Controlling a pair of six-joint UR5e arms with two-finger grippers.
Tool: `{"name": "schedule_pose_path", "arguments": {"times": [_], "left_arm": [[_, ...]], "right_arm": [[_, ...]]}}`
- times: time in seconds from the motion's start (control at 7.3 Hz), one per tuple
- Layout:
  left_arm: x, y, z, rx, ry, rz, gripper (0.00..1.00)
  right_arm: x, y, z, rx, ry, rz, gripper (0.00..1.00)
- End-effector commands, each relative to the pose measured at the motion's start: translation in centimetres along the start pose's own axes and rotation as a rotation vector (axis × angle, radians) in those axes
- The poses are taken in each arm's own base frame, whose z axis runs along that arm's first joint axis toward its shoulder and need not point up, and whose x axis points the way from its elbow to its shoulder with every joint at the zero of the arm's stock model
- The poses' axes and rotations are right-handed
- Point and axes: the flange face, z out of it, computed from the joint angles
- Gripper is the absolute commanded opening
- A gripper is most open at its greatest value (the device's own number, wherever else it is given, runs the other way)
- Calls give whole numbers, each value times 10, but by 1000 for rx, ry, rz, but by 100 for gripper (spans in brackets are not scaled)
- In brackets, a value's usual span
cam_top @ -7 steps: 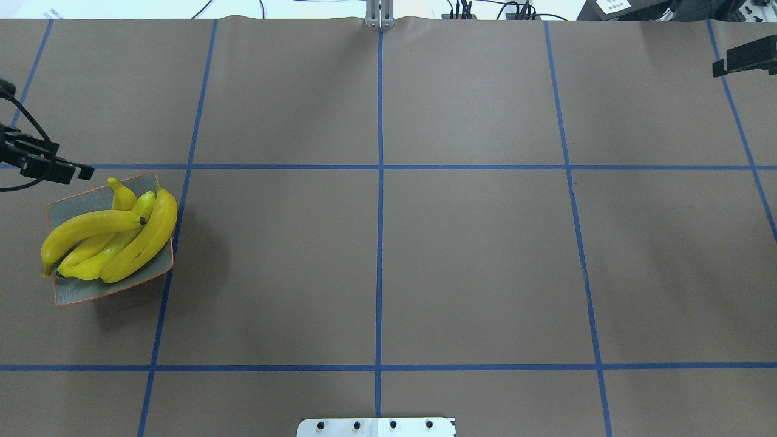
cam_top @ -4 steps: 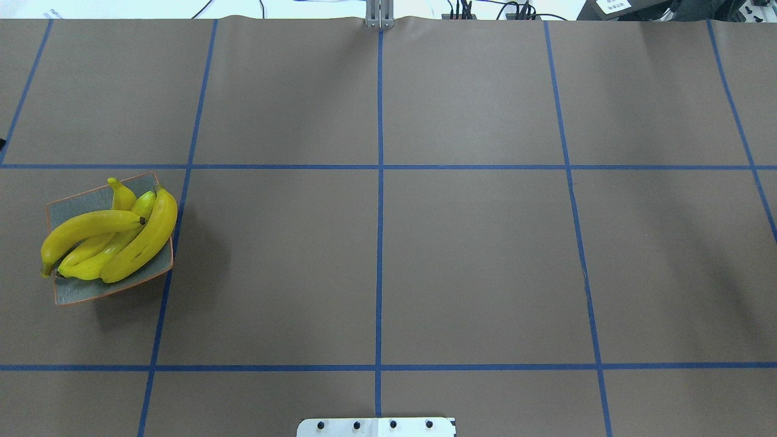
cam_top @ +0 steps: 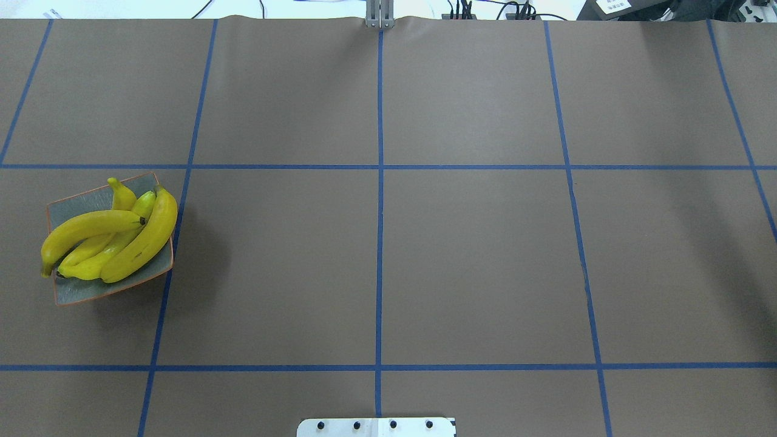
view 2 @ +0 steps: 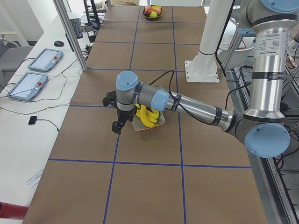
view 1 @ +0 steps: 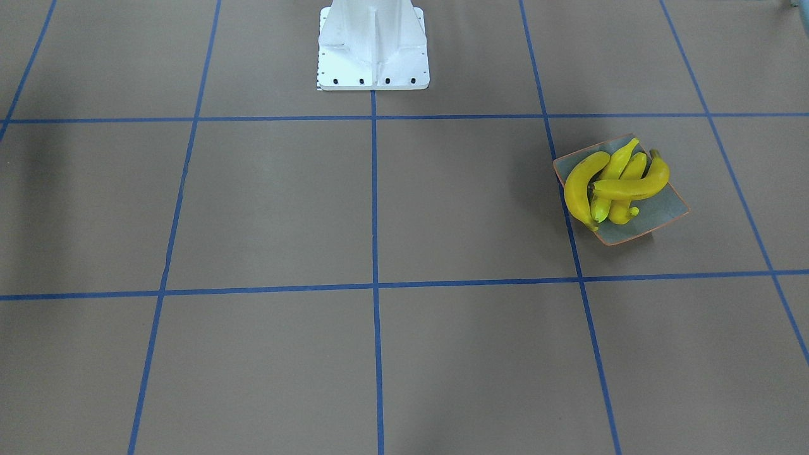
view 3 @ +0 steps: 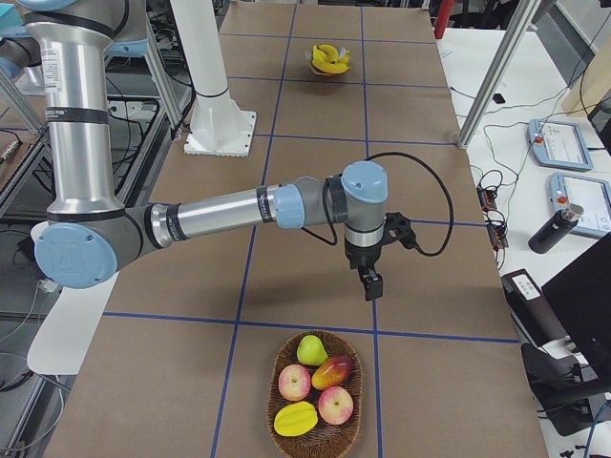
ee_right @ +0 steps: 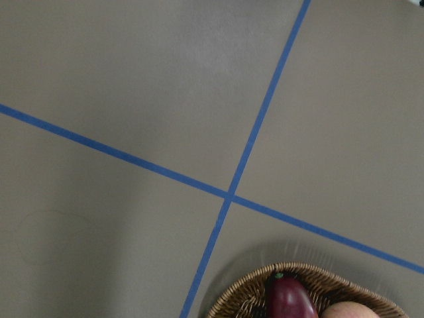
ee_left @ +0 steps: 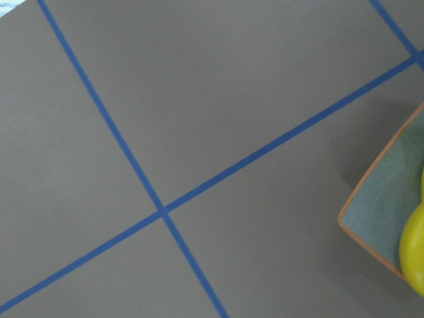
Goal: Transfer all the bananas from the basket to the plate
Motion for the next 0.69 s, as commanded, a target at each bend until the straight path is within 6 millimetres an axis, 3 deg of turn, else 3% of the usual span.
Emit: {"name": "schedule_pose_path", "arguments": {"times": [0.0,0.14,0.55], "left_arm": [[-53,96,46,-74,25,-150,100],[-74,115,46,-20,4,-176,100],[-65,117,50,28,110,-264,100]], "right_arm": [[17,21,31,-57,-46,58,100],[20,34,38,-73,-48,69,100],[19,34,37,-71,-52,175,100]]}}
